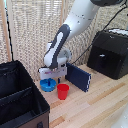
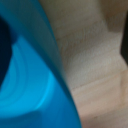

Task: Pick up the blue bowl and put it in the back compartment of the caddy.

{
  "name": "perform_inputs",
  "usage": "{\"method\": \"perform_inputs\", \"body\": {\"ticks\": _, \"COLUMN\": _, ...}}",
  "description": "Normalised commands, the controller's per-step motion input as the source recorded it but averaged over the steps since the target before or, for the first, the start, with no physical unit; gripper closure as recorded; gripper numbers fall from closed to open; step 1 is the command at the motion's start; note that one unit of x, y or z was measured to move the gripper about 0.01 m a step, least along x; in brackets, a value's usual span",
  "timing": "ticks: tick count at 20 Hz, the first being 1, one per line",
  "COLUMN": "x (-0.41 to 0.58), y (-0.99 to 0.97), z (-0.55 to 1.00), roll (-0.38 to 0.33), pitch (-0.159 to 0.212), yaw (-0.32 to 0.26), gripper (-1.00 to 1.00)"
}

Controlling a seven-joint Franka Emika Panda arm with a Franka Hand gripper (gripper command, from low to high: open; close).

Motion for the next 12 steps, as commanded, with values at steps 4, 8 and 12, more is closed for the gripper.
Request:
{"method": "perform_inputs", "body": {"ticks": 4, "x": 0.0, "y": 0.07, "z": -0.02, "roll": -0.027, "pitch": 0.004, "yaw": 0.0, "gripper": 1.0}}
{"method": "perform_inputs", "body": {"ticks": 8, "x": -0.014, "y": 0.08, "z": 0.12, "roll": -0.005, "pitch": -0.02, "yaw": 0.001, "gripper": 1.0}}
{"method": "perform_inputs", "body": {"ticks": 12, "x": -0.019, "y": 0.13, "z": 0.57, "roll": -0.001, "pitch": 0.008, "yaw": 0.055, "gripper": 1.0}}
